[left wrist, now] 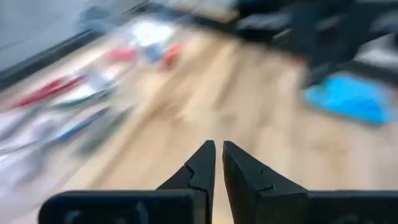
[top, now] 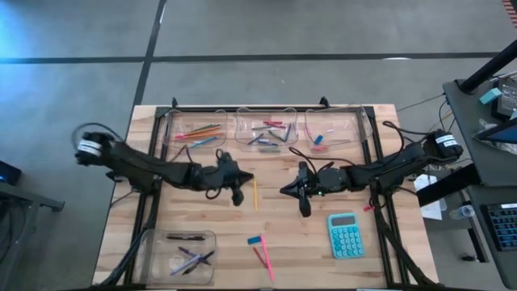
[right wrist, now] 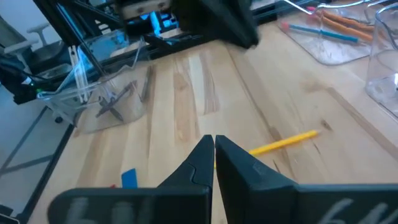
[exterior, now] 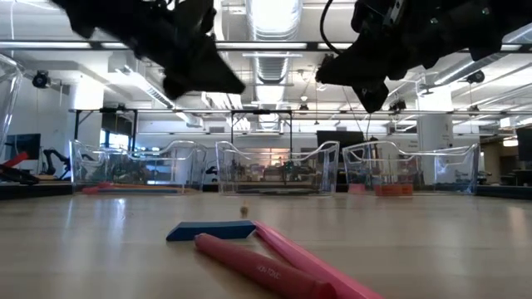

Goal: Sort crayons/erasers/pens/pencils in bins
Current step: Put the yellow colored pencil into the top left transparent bin

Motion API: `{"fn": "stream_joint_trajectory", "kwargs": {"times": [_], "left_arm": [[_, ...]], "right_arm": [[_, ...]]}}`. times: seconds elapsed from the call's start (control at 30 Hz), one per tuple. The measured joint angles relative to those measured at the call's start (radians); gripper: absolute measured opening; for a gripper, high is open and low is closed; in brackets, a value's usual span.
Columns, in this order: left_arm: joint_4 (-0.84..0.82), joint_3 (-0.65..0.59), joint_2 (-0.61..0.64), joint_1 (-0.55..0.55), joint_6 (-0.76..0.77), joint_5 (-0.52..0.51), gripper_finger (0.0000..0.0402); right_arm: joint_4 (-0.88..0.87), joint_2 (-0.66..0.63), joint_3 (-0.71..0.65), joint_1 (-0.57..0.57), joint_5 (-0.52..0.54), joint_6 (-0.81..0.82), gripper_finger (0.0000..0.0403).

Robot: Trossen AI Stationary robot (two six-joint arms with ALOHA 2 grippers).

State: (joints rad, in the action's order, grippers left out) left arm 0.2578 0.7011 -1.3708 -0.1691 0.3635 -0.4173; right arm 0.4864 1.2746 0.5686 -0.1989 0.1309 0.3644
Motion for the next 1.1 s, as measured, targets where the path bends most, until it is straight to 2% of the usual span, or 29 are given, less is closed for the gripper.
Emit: {"fn": "stream_joint_trajectory", "kwargs": {"times": [0.1,0.17,0.33,0.47,0.57,0.7,0.9,1.1], "left_arm": [[-0.329,0.074,0.062,-0.002,0.046,-0.061,0.0017],[-0.387,0.103,0.063,-0.002,0.029,-0.04,0.002],[-0.384,0.129,-0.003,-0.003,-0.035,0.097,0.0059],[-0.371,0.161,-0.115,-0.003,-0.018,0.112,0.0118],[-0.324,0.202,-0.222,-0.003,0.057,0.112,0.0166],[-0.324,0.278,-0.352,-0.003,0.078,0.104,0.0208],[-0.479,0.38,-0.462,-0.001,0.183,0.024,0.0218],[-0.478,0.4,-0.506,-0.009,0.234,0.025,0.0219]], "right_arm": [[0.002,-0.007,0.0,0.0,0.0,-0.001,0.0009],[-0.007,-0.013,-0.001,0.0,0.0,-0.001,0.0009],[-0.006,-0.021,-0.001,0.0,0.0,0.001,0.0009],[-0.013,-0.024,-0.001,0.0,0.001,0.001,0.0009],[-0.015,-0.024,-0.001,0.0,0.001,0.001,0.0009],[-0.021,-0.025,-0.001,0.0,0.001,0.001,0.0009],[-0.058,-0.028,-0.001,-0.002,0.0,0.014,0.0009],[-0.066,-0.031,-0.001,-0.002,0.001,0.017,0.0009]]}}
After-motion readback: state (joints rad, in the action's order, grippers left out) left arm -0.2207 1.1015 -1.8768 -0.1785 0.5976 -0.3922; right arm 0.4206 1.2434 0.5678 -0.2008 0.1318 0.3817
